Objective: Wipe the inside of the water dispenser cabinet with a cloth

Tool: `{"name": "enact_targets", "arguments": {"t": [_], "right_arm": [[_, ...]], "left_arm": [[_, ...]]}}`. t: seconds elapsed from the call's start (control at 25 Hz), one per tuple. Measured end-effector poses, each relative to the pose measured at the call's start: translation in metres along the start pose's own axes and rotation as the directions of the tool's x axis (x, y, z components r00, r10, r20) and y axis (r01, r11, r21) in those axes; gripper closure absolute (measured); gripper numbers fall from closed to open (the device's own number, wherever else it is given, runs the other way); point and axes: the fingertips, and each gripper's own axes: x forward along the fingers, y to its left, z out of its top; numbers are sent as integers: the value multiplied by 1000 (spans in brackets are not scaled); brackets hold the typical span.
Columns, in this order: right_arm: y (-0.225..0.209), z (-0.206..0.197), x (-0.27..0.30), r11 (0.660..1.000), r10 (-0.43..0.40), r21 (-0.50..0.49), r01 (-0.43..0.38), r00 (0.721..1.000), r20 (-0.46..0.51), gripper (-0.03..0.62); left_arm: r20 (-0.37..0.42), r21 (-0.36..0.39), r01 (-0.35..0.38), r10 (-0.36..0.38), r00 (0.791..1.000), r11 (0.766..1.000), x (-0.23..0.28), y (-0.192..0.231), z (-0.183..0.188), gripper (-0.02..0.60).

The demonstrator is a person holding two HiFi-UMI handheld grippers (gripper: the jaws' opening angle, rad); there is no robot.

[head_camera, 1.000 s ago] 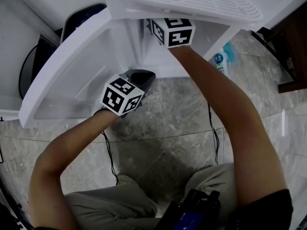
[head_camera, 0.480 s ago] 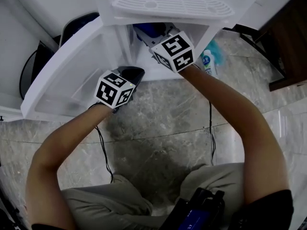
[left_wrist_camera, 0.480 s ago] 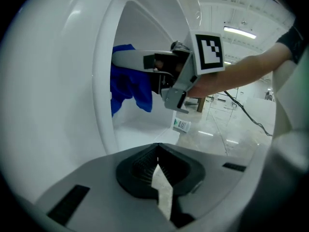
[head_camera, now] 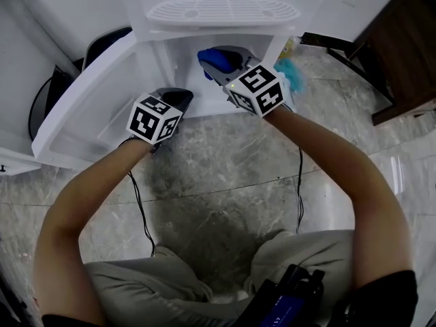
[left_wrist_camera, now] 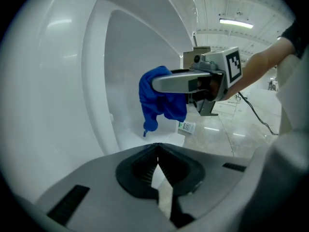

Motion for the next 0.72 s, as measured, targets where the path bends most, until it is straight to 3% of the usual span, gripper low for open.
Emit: {"name": "enact_targets", "arguments": {"t": [0.28,0.72], "right_arm": [[-2,-33,-35,997,10,80,-2,995,-95,476],[0,-56,-51,998,54,32,-49,982,-180,476]], "left_arm": [[23,42,-19,18,1000,999,6,-2,24,574],[40,98,-31,27,999,995,14,-5,46,574]]}}
